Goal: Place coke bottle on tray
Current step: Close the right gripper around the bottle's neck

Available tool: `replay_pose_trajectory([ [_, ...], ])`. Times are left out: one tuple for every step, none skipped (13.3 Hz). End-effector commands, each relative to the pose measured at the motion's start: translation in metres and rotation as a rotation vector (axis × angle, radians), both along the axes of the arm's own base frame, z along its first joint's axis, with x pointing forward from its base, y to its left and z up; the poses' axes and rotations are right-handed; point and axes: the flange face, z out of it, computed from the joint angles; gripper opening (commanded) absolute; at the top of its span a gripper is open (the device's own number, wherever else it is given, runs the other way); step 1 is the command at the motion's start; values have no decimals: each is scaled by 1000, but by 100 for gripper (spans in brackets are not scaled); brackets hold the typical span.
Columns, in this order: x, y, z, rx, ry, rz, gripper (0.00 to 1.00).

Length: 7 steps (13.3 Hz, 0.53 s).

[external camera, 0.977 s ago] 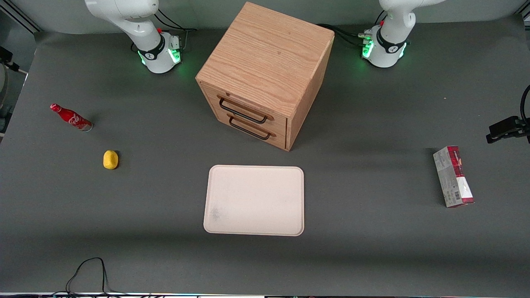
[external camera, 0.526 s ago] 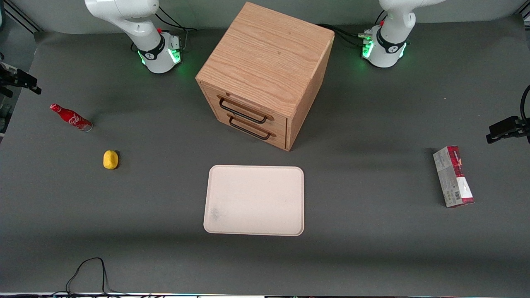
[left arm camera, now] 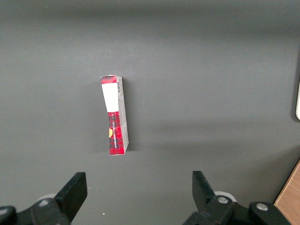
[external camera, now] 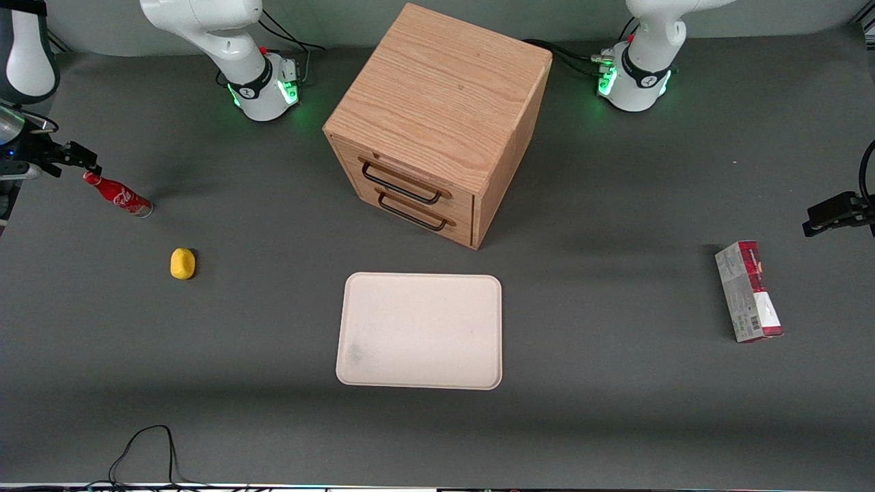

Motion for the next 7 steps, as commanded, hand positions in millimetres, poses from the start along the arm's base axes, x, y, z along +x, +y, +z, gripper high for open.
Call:
replay_pose_trajectory([
  [1, -6, -22, -36, 11, 11, 100],
  [2, -8, -29, -46, 17, 13, 100],
  [4, -9, -35, -54, 22, 16, 100],
  [4, -9, -39, -57, 27, 14, 100],
  [4, -9, -41, -57, 33, 14, 100],
  [4, -9, -41, -53, 36, 12, 100],
  [3, -9, -42, -51, 42, 13, 100],
])
